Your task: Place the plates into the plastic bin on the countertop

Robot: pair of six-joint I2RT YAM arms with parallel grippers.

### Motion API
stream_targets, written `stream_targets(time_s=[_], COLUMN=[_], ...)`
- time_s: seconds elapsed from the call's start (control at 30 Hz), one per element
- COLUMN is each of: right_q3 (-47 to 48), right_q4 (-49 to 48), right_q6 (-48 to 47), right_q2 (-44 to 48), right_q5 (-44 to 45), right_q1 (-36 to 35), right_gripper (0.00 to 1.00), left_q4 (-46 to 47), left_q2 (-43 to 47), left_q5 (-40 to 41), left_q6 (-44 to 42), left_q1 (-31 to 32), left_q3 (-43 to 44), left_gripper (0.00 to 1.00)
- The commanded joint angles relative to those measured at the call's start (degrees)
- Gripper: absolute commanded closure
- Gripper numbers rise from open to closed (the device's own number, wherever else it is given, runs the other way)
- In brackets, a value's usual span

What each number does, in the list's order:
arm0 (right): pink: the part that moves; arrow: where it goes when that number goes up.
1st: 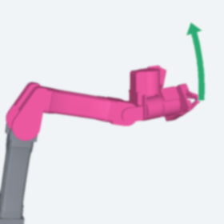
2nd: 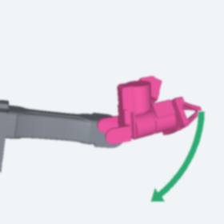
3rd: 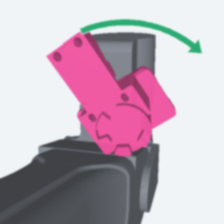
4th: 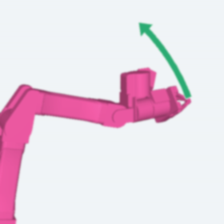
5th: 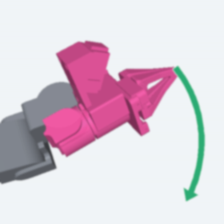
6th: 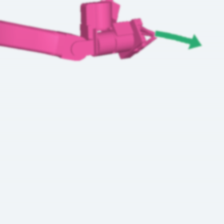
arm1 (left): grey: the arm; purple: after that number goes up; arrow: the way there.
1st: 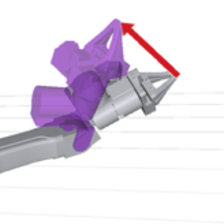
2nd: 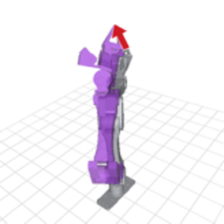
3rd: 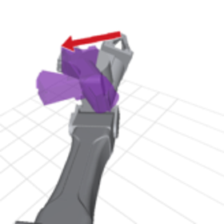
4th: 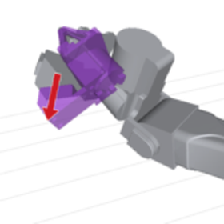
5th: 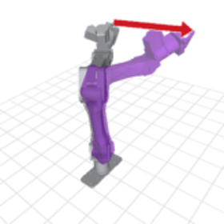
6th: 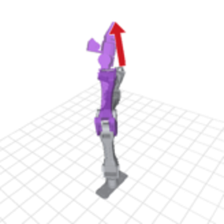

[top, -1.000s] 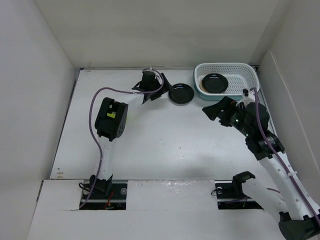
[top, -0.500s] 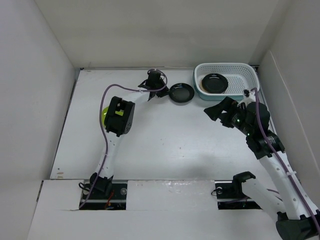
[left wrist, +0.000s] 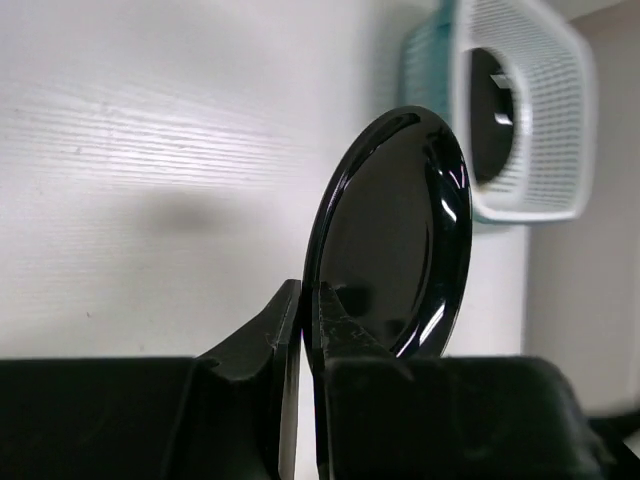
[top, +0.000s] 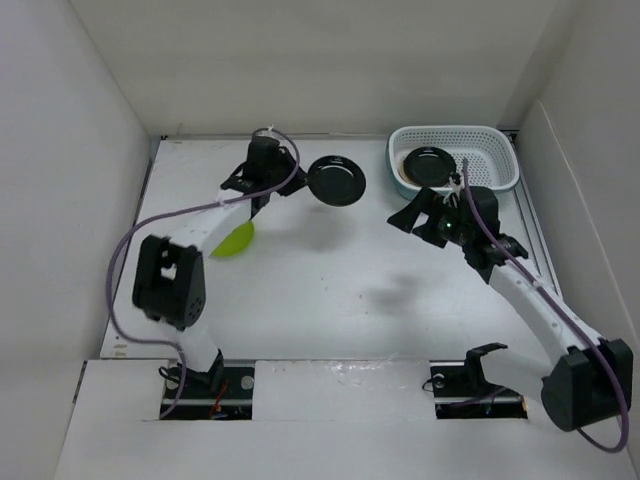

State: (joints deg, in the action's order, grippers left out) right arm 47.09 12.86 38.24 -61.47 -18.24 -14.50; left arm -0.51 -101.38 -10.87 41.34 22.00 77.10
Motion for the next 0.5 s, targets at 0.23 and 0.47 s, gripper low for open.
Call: stream_targets(time_s=[0.23,0.47], right_q3=[6.3,9.2], right_q4=[-14.8,-17.3], right_q6=[-1.1,0.1], right_q2=[-8.6,-10.1], right_q5=[-10.0,-13.7], right_q1=[-2.4,-4.5], right_gripper=[0.0,0.0], left_q4=[-3.2,-3.8], left_q2=[19.9,22.6], left_q5=[-0.8,-4.4], left_q6=[-4.0,-4.0], left_q1=[1.6,1.6], left_q3=[-9.1,-11.4], left_gripper=[1.0,1.0])
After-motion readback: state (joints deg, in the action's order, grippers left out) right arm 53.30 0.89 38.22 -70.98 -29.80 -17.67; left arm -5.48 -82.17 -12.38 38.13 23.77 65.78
